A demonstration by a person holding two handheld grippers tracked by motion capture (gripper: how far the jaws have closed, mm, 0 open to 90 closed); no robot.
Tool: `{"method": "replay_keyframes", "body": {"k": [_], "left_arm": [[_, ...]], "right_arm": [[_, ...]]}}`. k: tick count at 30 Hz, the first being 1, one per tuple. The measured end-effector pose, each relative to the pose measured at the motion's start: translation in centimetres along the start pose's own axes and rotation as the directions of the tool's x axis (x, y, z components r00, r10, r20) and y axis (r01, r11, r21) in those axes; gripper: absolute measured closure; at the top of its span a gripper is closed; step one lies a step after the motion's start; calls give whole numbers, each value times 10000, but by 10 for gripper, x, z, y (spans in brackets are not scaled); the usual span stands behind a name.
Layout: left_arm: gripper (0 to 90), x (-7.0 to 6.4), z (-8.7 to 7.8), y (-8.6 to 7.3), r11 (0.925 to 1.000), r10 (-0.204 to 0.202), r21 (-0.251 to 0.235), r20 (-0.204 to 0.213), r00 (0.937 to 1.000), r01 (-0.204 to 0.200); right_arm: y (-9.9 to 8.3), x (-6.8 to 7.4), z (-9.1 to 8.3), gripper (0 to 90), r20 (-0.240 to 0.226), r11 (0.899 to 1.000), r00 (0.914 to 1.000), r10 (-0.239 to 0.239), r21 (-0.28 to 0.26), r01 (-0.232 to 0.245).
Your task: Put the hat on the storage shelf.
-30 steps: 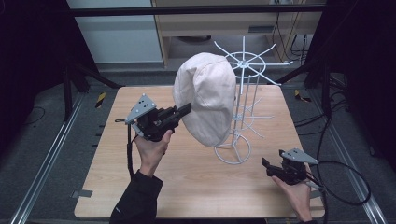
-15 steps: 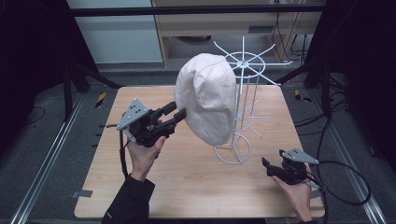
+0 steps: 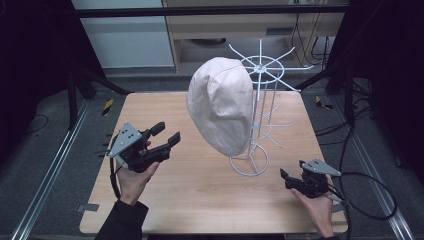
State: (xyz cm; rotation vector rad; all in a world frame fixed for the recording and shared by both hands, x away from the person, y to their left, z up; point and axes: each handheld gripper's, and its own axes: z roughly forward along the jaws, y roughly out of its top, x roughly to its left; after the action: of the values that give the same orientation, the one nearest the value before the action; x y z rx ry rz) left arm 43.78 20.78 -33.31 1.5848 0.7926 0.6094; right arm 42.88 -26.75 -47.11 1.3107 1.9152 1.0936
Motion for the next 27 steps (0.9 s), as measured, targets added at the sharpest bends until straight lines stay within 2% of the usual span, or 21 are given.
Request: {"method": "replay_keyframes", "body": {"k": [3,5,6,8,9,10,12,15,18,22,24,26,27], "left_arm": [[333,9,-8,-20,9991,0,434,-294,9996,13],[312,11,-10,-24,9986,18,523,-336,9994,0],[305,15,-12,-37,9973,-7,738,-458,9990,41],[296,19,-14,-50,9946,-4,1039,-588,9983,65],[291,22,-14,-56,9919,45,1268,-659,9978,39],[286,22,-14,-56,9919,45,1268,-659,9978,39],[272,28,-17,-78,9840,99,1781,-919,9957,67],[252,33,-19,-98,9738,135,2271,-1131,9935,126],[235,40,-21,-117,9598,278,2802,-1430,9893,135],[222,49,-25,-132,9410,238,3360,-1858,9823,408],[220,52,-25,-134,9380,225,3433,-1953,9805,469],[214,59,-27,-139,9337,109,3506,-2294,9733,722],[213,61,-27,-140,9316,89,3552,-2335,9723,767]], "right_arm": [[0,0,0,217,13,10000,10000,23,9,-23],[0,0,0,215,23,10000,10000,6,-11,-6],[0,0,0,214,31,10000,10000,7,-25,-7],[0,0,0,213,33,10000,10000,17,-36,-17],[0,0,0,212,33,10000,10000,23,-35,-23],[0,0,0,211,35,10000,10000,20,-35,-20],[0,0,0,208,36,10000,10000,18,5,-18],[-1,0,0,207,63,10000,10000,-16,28,16],[-1,1,0,204,27,10000,10000,31,92,-32],[-3,0,0,203,-38,9997,9998,219,110,-219],[-4,-1,0,202,-21,9996,9997,240,158,-239],[-6,-4,0,202,28,9996,9997,242,158,-242],[-6,-4,-1,202,-7,9992,9994,351,197,-350]]}}
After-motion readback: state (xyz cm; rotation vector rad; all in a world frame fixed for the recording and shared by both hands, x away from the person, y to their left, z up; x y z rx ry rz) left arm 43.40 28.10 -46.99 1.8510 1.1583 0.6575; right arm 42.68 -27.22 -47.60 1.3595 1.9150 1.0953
